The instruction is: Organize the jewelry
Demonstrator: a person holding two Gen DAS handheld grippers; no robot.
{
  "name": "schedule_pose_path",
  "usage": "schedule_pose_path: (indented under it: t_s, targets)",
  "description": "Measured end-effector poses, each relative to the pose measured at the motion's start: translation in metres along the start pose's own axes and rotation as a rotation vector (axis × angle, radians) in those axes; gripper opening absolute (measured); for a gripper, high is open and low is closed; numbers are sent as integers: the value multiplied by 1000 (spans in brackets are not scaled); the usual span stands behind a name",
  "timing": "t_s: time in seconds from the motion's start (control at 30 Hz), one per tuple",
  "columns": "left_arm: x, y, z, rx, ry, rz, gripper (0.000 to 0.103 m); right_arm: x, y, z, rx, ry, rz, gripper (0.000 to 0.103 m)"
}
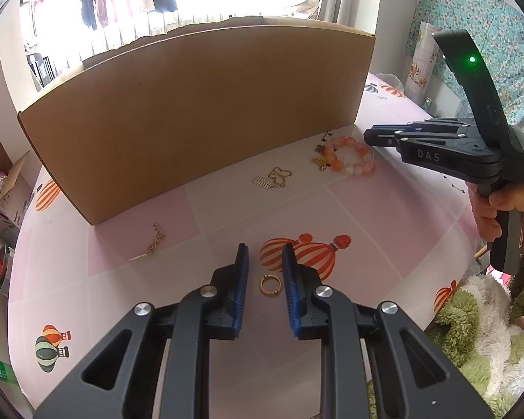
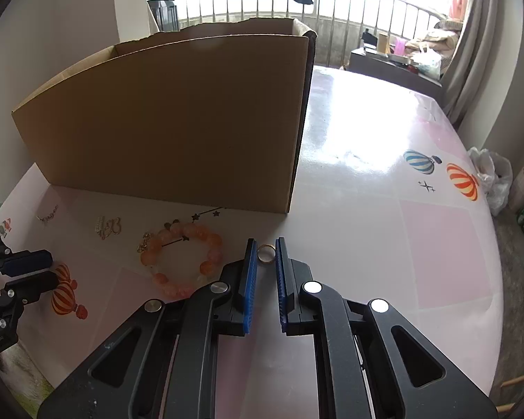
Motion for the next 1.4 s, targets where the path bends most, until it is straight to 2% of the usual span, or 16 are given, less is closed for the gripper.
schedule_pose_path:
  t_s: [0.33, 0.5, 0.83, 0.97, 1.23, 1.27, 1.3, 1.4]
  targets:
    - [3, 10, -3, 8, 14, 45, 19, 10, -4, -3, -5, -50, -11, 8]
    - [1, 16, 0, -3, 15, 26, 19, 14, -6, -4, -9, -78, -20, 14]
    - [-1, 11, 8, -24, -35, 0, 19, 11, -5, -3, -4, -84, -24, 14]
    - [3, 9, 8, -21, -51, 10, 11, 11, -5, -4, -6, -89, -28, 16]
    - [0, 6, 7, -1, -30, 9, 10, 9, -4, -3, -10, -71, -21, 17]
    - [-1, 5, 6, 4, -26, 9, 7, 8, -4, -3, -10, -66, -19, 17]
    - [-1, 5, 5, 8, -24, 10, 0, 7, -4, -3, -8, -61, -18, 17]
    - [-4, 6, 6, 2, -25, 13, 0, 5, -5, -4, -7, -39, -12, 17]
Point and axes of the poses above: each gripper's, at about its wrist camera, not at the fingertips, and y roughly against the way its jaws point, x to its right, z to its underside, the point moved 5 cm from there along -y, roughly the way its jaws point, and after that the axes turned 11 degrees about x, right-handed, at the moved point
